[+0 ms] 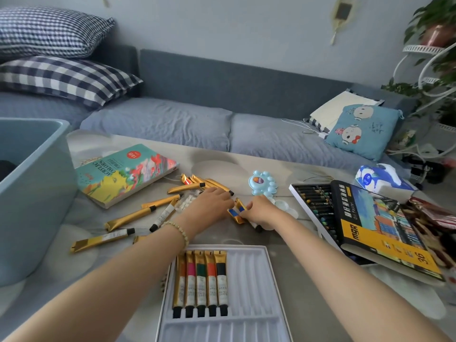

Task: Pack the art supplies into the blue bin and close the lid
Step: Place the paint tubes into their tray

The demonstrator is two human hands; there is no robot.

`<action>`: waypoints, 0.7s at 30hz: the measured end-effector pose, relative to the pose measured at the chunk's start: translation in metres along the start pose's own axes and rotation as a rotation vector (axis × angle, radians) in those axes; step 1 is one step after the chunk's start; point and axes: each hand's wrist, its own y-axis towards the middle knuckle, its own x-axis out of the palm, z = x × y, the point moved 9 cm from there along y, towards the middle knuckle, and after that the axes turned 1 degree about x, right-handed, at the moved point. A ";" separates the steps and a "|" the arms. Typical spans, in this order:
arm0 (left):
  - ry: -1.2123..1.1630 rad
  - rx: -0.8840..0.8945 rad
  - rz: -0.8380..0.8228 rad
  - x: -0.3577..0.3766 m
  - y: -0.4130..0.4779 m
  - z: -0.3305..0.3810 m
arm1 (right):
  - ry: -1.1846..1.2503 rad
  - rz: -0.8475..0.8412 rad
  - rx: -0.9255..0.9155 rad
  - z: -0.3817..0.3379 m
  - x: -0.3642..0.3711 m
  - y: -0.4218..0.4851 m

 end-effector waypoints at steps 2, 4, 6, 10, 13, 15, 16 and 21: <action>0.000 -0.001 -0.042 0.004 0.000 0.001 | 0.051 0.012 0.008 0.003 -0.006 -0.006; -0.052 -0.005 -0.046 0.004 0.000 0.000 | 0.126 0.118 -0.034 0.007 -0.025 -0.016; -0.115 -0.033 -0.054 0.000 -0.002 -0.002 | 0.379 0.213 -0.080 0.015 -0.045 -0.032; -0.307 -0.064 0.044 -0.024 -0.015 0.003 | 0.964 0.176 -0.212 0.021 -0.065 -0.080; -0.740 -0.273 0.373 -0.052 -0.044 -0.011 | 1.134 0.141 -0.257 0.022 -0.064 -0.117; -1.040 -0.422 0.438 -0.053 -0.066 -0.016 | 1.187 0.132 -0.267 0.024 -0.055 -0.134; -1.131 -0.477 0.439 -0.051 -0.077 -0.014 | 1.205 0.115 -0.278 0.022 -0.048 -0.141; -1.222 -0.643 0.404 -0.027 -0.126 -0.005 | 1.111 0.097 -0.339 0.003 -0.009 -0.156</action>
